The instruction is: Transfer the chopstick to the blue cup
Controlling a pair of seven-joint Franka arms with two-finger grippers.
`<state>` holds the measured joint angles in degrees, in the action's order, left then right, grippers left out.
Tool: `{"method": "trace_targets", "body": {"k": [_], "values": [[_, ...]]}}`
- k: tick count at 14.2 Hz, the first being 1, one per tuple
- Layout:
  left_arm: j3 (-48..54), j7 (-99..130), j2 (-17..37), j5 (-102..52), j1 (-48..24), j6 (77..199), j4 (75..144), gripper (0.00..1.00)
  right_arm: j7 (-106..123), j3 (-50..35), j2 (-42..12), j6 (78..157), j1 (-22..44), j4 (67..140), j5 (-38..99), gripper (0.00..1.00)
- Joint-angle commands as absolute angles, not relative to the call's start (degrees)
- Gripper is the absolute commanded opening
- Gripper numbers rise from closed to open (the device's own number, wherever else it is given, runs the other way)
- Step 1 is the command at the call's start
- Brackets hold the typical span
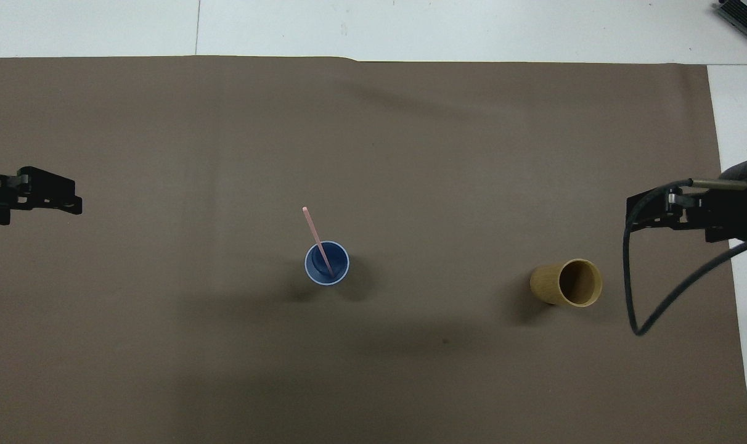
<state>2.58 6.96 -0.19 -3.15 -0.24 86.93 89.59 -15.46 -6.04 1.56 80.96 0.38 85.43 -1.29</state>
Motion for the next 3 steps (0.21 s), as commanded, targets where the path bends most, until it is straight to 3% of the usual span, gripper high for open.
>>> {"method": "trace_targets", "body": {"k": [1,3], "values": [[2.99,6.68,-0.44,-2.99,0.62,85.87,89.03,1.00,-13.89,-6.24,0.79,81.12,-0.18,84.29,-0.26,1.00],[2.99,6.68,-0.44,-3.08,0.62,85.87,89.03,1.00,-13.89,-6.24,0.79,81.21,-0.09,84.29,-0.09,1.00]]}}
